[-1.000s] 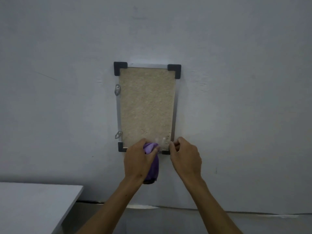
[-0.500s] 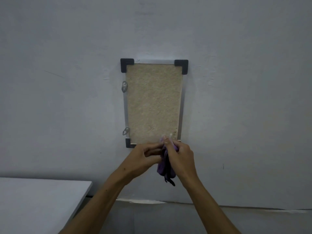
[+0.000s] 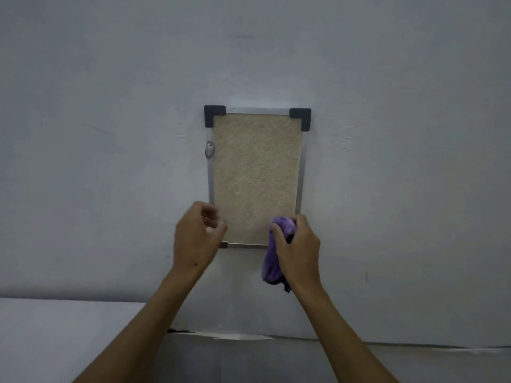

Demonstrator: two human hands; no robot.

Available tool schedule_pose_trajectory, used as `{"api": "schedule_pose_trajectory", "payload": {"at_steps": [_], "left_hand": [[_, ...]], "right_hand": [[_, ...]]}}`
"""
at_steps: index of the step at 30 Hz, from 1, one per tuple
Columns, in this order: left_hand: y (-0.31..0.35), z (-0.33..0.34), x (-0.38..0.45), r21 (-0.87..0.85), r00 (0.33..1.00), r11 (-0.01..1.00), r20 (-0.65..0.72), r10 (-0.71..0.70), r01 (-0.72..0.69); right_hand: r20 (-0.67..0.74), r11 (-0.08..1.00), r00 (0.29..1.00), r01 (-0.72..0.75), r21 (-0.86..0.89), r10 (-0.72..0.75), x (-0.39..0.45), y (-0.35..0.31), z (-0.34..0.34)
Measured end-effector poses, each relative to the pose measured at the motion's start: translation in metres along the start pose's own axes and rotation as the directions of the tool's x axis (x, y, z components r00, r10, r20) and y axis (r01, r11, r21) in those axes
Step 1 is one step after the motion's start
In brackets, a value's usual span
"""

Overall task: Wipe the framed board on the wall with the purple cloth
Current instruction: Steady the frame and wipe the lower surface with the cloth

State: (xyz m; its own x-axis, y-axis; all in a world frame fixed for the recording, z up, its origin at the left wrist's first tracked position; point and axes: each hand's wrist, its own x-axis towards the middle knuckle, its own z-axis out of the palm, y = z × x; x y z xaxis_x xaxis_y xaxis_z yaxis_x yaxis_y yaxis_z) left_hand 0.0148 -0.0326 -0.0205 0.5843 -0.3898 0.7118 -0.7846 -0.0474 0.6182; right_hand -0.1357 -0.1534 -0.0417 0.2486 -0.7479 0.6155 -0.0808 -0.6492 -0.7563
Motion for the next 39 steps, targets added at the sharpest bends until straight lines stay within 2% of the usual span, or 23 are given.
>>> {"api": "schedule_pose_trajectory", "payload": {"at_steps": [2, 4, 6, 8, 12, 14, 16, 20, 21, 22, 24, 26, 27, 28, 30, 33, 34, 37, 39], "left_hand": [[-0.011, 0.001, 0.007, 0.076, 0.996, 0.994, -0.054, -0.075, 0.079], [-0.018, 0.008, 0.007, 0.139, 0.988, 0.978, -0.014, -0.153, 0.153], [-0.024, 0.017, 0.002, 0.159, 0.988, 0.976, 0.02, -0.152, 0.146], [-0.029, 0.021, 0.001, 0.158, 0.993, 0.981, 0.021, -0.117, 0.112], [-0.032, 0.019, 0.008, 0.168, 0.993, 0.98, 0.035, -0.112, 0.105], [-0.032, 0.018, 0.009, 0.199, 0.993, 0.975, 0.044, -0.112, 0.101], [-0.032, 0.016, 0.01, 0.235, 0.993, 0.968, 0.058, -0.104, 0.088], [-0.033, 0.011, 0.014, 0.28, 0.992, 0.957, 0.075, -0.106, 0.081], [-0.034, 0.01, 0.015, 0.284, 0.99, 0.955, 0.084, -0.111, 0.083], [-0.035, 0.009, 0.017, 0.285, 0.989, 0.955, 0.096, -0.114, 0.083], [-0.037, 0.01, 0.019, 0.277, 0.986, 0.957, 0.112, -0.122, 0.087], [-0.037, 0.01, 0.021, 0.272, 0.985, 0.958, 0.114, -0.13, 0.095], [-0.036, 0.01, 0.021, 0.272, 0.985, 0.958, 0.114, -0.129, 0.094], [-0.036, 0.01, 0.021, 0.271, 0.984, 0.958, 0.118, -0.131, 0.095], [-0.035, 0.008, 0.023, 0.27, 0.982, 0.958, 0.133, -0.135, 0.095], [-0.034, 0.005, 0.023, 0.274, 0.976, 0.955, 0.153, -0.156, 0.11], [-0.034, 0.004, 0.023, 0.273, 0.975, 0.955, 0.154, -0.159, 0.112], [-0.033, 0.006, 0.022, 0.264, 0.977, 0.957, 0.143, -0.159, 0.117], [-0.031, 0.006, 0.022, 0.263, 0.977, 0.956, 0.134, -0.167, 0.127]], "right_hand": [[0.039, 0.992, 0.995, 0.097, -0.077, -0.094, 0.002, -0.005, 0.013], [0.086, 0.956, 0.977, 0.207, -0.208, -0.193, 0.0, -0.01, 0.028], [0.11, 0.908, 0.958, 0.286, -0.306, -0.264, -0.001, -0.009, 0.034], [0.085, 0.903, 0.967, 0.254, -0.348, -0.24, 0.003, -0.001, 0.026], [-0.129, 0.939, 0.979, 0.111, -0.325, -0.161, 0.005, 0.014, 0.007], [-0.163, 0.947, 0.975, 0.096, -0.307, -0.152, 0.002, 0.01, 0.017], [-0.114, 0.948, 0.978, 0.135, -0.287, -0.174, -0.004, 0.002, 0.034], [0.154, 0.871, 0.937, 0.349, -0.345, -0.314, -0.012, -0.003, 0.06], [0.156, 0.861, 0.934, 0.358, -0.361, -0.322, -0.012, 0.0, 0.057], [0.11, 0.873, 0.947, 0.322, -0.366, -0.303, -0.01, 0.003, 0.051], [-0.081, 0.924, 0.973, 0.177, -0.338, -0.216, -0.005, 0.013, 0.035], [-0.235, 0.948, 0.96, 0.073, -0.309, -0.15, -0.004, 0.02, 0.025], [-0.256, 0.95, 0.956, 0.063, -0.307, -0.146, -0.005, 0.019, 0.025], [-0.238, 0.948, 0.96, 0.072, -0.31, -0.151, -0.006, 0.016, 0.029], [-0.117, 0.928, 0.974, 0.142, -0.344, -0.192, -0.011, 0.009, 0.04], [0.023, 0.88, 0.963, 0.256, -0.4, -0.269, -0.011, 0.011, 0.038], [0.0, 0.884, 0.965, 0.241, -0.4, -0.263, -0.009, 0.015, 0.031], [-0.203, 0.93, 0.962, 0.099, -0.354, -0.18, -0.002, 0.023, 0.015], [-0.218, 0.929, 0.961, 0.085, -0.361, -0.173, -0.004, 0.019, 0.021]]}}
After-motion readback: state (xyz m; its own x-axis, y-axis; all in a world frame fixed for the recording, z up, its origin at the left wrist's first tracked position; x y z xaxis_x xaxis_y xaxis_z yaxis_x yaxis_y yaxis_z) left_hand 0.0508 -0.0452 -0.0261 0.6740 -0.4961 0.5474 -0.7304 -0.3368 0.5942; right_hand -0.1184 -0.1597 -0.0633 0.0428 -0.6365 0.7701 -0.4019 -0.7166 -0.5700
